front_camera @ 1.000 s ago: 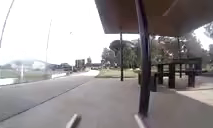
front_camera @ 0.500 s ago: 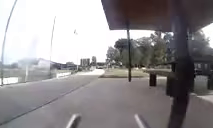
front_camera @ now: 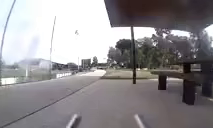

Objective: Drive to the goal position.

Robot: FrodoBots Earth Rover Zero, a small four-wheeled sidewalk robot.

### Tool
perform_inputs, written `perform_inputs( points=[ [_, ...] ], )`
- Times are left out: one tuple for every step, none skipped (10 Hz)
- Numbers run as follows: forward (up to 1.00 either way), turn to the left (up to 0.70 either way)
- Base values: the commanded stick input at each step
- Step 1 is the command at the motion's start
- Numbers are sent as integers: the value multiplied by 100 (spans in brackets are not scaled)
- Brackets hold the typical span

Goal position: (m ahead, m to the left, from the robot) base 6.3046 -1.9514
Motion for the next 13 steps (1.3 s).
perform_inputs(
  points=[
    [100, 0],
    [100, 0],
    [100, 0],
    [100, 0],
    [100, 0],
    [100, 0],
    [100, -13],
    [100, -29],
    [100, -34],
    [100, -16],
    [100, 0],
    [100, 0],
    [100, 0]
  ],
)
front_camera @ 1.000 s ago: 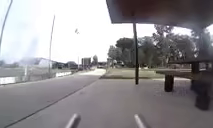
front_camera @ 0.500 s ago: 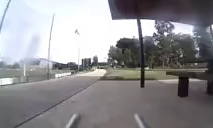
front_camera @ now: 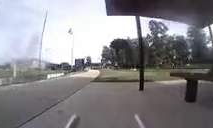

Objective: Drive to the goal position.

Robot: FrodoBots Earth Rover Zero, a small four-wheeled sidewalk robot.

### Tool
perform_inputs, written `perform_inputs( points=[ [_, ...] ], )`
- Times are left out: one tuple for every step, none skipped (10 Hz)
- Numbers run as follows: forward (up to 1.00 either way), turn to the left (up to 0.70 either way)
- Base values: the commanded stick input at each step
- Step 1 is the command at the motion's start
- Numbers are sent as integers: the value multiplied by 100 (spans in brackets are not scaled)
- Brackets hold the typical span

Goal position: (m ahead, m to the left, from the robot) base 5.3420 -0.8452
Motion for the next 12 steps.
perform_inputs(
  points=[
    [85, 0],
    [85, 0],
    [83, -4],
    [77, -19],
    [70, -35],
    [70, -35],
    [70, -35],
    [70, 0],
    [70, 0],
    [70, 0],
    [70, 0],
    [70, 0]
  ],
)
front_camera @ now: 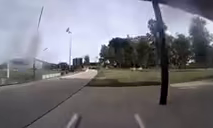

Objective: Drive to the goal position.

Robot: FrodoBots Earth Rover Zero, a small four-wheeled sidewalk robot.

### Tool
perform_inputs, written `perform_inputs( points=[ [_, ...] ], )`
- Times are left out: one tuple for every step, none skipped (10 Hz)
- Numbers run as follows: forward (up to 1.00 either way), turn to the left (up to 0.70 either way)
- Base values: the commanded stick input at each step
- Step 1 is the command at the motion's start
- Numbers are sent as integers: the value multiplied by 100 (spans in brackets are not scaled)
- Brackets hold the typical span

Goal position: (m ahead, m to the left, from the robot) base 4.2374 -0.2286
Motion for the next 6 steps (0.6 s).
perform_inputs(
  points=[
    [0, 0],
    [0, 0],
    [0, 0],
    [0, 0],
    [0, 0],
    [0, 0]
  ],
)
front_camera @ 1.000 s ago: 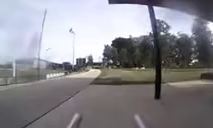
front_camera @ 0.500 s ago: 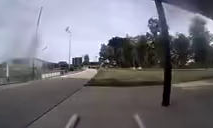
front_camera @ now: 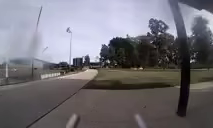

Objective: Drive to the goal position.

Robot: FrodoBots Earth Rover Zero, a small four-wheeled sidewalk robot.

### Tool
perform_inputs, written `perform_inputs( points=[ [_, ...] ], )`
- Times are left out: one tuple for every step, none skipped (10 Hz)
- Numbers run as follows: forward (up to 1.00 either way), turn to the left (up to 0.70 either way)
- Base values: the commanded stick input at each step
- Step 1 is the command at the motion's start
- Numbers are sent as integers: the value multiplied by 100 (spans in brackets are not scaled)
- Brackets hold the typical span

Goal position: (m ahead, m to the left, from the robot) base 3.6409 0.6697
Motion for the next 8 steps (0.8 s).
perform_inputs(
  points=[
    [0, 0],
    [0, 0],
    [0, 0],
    [1, 0],
    [21, 0],
    [41, 0],
    [70, 2],
    [70, 4]
  ],
)
